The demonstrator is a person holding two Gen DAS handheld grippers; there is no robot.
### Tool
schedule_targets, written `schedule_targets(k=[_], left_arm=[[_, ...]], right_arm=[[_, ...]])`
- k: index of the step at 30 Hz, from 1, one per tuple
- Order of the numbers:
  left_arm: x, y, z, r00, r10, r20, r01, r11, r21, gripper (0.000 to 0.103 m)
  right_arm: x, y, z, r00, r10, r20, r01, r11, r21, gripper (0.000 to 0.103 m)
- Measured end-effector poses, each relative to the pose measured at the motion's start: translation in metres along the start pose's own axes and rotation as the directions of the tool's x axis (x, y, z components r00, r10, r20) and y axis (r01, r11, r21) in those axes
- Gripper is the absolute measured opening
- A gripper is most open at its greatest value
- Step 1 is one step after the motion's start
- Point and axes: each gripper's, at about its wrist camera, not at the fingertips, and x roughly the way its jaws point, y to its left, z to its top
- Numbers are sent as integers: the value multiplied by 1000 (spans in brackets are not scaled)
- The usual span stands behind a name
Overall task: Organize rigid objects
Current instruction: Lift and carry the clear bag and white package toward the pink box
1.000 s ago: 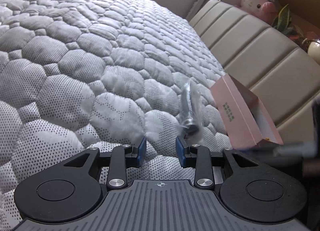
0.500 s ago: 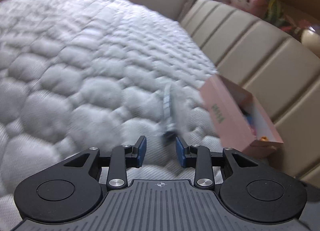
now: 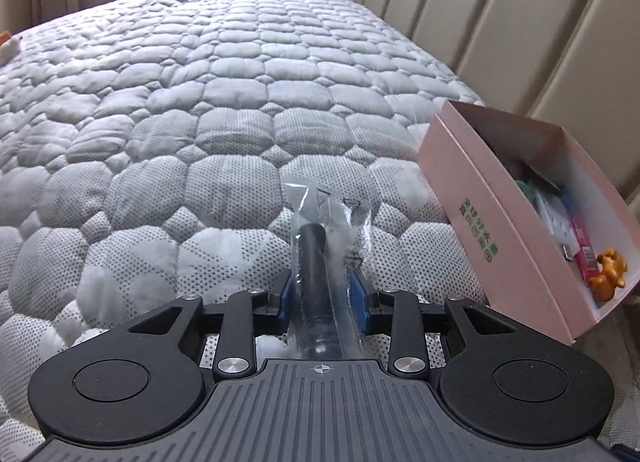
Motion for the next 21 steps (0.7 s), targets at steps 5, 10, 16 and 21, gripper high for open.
schedule_targets(k=[5, 10, 16, 21], left_arm=[[-12, 6, -14, 998, -68, 3, 68, 997, -44, 25], [-45, 6, -55, 991, -131, -17, 131, 991, -6, 25], [-92, -4, -100, 984, -172, -42, 175, 983, 61, 25], [-103, -13, -121, 986, -161, -44, 165, 979, 121, 25]], right_arm=[[-7, -10, -11, 1000, -9, 21, 9, 1000, 21, 81], [-10, -14, -11, 999, 15, 30, -17, 998, 57, 81], [-3, -9, 6, 998, 41, 47, -44, 996, 74, 82], [25, -16, 23, 998, 60, 3, -60, 985, 164, 82]])
